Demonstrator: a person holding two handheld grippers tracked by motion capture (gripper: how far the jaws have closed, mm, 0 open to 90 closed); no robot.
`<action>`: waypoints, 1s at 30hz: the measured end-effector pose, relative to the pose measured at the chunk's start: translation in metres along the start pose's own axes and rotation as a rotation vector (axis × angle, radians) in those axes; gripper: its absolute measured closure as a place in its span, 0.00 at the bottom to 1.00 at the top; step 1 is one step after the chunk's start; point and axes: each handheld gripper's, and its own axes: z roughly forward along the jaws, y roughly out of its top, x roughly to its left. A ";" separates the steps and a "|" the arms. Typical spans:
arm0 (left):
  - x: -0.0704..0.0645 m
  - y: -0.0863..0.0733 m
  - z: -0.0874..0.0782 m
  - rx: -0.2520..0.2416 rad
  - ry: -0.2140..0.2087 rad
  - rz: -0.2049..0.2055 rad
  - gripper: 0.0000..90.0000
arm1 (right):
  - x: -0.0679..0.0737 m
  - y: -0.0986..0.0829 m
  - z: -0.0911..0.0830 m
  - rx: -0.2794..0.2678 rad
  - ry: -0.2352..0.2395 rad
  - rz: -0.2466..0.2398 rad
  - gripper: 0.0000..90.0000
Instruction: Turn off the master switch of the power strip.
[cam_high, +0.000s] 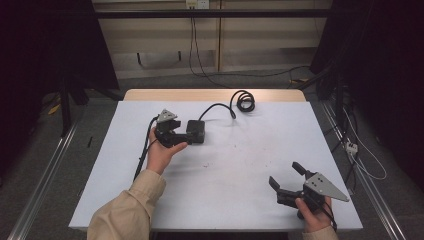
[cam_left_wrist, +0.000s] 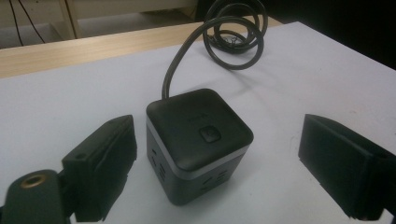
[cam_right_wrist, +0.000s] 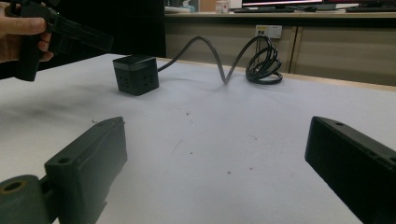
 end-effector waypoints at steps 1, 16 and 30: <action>-0.001 0.001 0.001 0.002 -0.003 0.003 0.15 | 0.000 0.000 0.000 0.000 0.001 0.000 0.06; -0.003 0.007 0.006 0.047 0.029 0.071 0.55 | 0.000 0.000 0.000 -0.001 0.004 -0.002 0.06; -0.005 0.014 0.011 0.061 0.004 0.112 0.65 | 0.000 0.000 0.000 -0.001 0.005 -0.005 0.06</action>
